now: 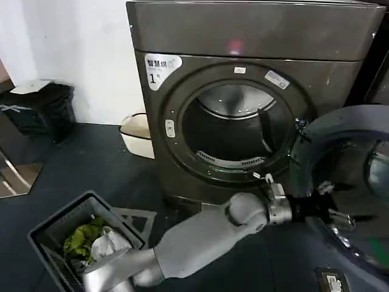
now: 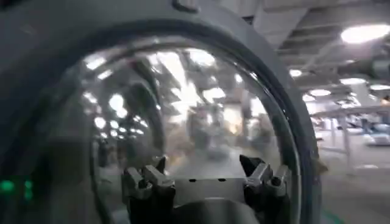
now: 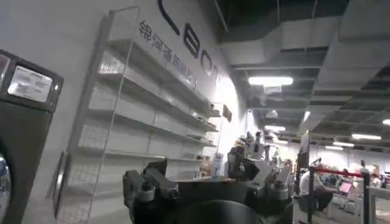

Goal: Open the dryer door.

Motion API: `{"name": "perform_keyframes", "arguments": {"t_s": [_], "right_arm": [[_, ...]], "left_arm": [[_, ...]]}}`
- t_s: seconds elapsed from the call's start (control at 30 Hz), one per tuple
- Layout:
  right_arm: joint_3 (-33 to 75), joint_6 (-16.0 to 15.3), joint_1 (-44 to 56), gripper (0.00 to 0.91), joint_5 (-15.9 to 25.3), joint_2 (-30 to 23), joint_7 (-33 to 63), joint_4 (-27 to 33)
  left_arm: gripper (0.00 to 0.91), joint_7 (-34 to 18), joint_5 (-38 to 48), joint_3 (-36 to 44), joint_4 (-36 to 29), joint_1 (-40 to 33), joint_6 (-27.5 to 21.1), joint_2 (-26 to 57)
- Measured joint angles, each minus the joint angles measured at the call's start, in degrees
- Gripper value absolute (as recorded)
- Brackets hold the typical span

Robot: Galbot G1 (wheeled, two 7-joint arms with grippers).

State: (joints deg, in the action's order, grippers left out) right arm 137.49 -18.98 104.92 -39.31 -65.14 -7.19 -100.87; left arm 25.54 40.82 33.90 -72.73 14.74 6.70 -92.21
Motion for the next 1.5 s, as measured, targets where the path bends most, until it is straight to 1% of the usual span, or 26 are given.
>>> {"name": "perform_keyframes", "arguments": {"t_s": [0.1, 0.17, 0.3, 0.37, 0.5, 0.57, 0.67, 0.7, 0.83, 0.93, 1.03, 1.17, 1.23, 1.33, 1.5], "right_arm": [[-0.3, 0.0, -0.6, 0.907, 0.3, 0.8, 0.2, 0.4], [-0.4, 0.0, -1.1, 0.907, 0.4, 1.5, 0.4, 1.0], [-0.3, 0.5, -2.0, 0.907, 2.6, 3.0, 0.3, 2.0], [0.0, 0.4, -2.6, 0.907, 3.5, 3.9, -0.5, 2.6], [1.1, 0.5, -4.3, 0.907, 7.3, 6.5, -0.6, 4.5], [1.5, 0.3, -4.9, 0.907, 8.5, 7.3, -0.6, 4.7], [2.4, 0.3, -5.5, 0.907, 10.7, 8.6, -0.6, 5.5], [2.6, 0.3, -5.6, 0.907, 11.2, 8.8, -0.6, 5.7], [2.9, 1.2, -5.2, 0.907, 11.9, 9.2, -0.8, 5.5], [3.1, 1.4, -4.6, 0.907, 12.2, 9.3, -0.8, 5.6], [3.5, 1.4, -4.4, 0.907, 13.7, 9.6, -1.0, 6.0], [3.7, 1.4, -4.9, 0.907, 15.7, 9.6, -1.4, 5.9], [3.6, 1.4, -5.2, 0.907, 16.0, 9.6, -1.6, 5.8], [2.6, 1.4, -5.9, 0.907, 16.5, 9.6, -1.5, 6.1], [1.2, 1.6, -6.4, 0.907, 16.5, 9.3, -1.6, 6.3]], "left_arm": [[0.907, -1.2, -0.7, -0.8, -0.3, 0.5, 3.1, 0.2], [0.907, -2.2, -0.6, -1.3, -1.1, 0.8, 3.6, 1.4], [0.907, -6.2, -1.2, -2.1, -4.9, 1.8, 4.1, 5.9], [0.907, -7.5, -0.1, -2.2, -8.0, 2.1, 4.2, 9.9], [0.907, -8.1, 3.5, -2.7, -15.8, 2.7, 4.1, 20.1], [0.907, -7.8, 6.1, -3.0, -19.9, 3.0, 5.6, 25.7], [0.907, -9.1, 8.7, -3.3, -24.6, 3.7, 9.1, 33.4], [0.907, -9.1, 8.9, -3.5, -26.1, 3.9, 9.2, 36.2], [0.907, -8.9, 9.2, -4.0, -30.7, 4.8, 6.6, 46.1], [0.907, -8.1, 7.2, -4.6, -32.1, 5.5, 4.3, 52.3], [0.907, -6.8, 6.6, -5.8, -33.1, 6.5, 1.6, 56.9], [0.907, -3.1, 4.2, -7.3, -33.5, 8.2, -0.3, 63.0], [0.907, -1.5, 3.1, -7.3, -33.5, 8.9, -1.8, 66.4], [0.907, -1.3, -0.8, -6.3, -32.6, 8.7, -3.2, 71.2], [0.907, 0.3, -8.0, -3.6, -30.3, 7.9, -7.9, 76.7]]}}
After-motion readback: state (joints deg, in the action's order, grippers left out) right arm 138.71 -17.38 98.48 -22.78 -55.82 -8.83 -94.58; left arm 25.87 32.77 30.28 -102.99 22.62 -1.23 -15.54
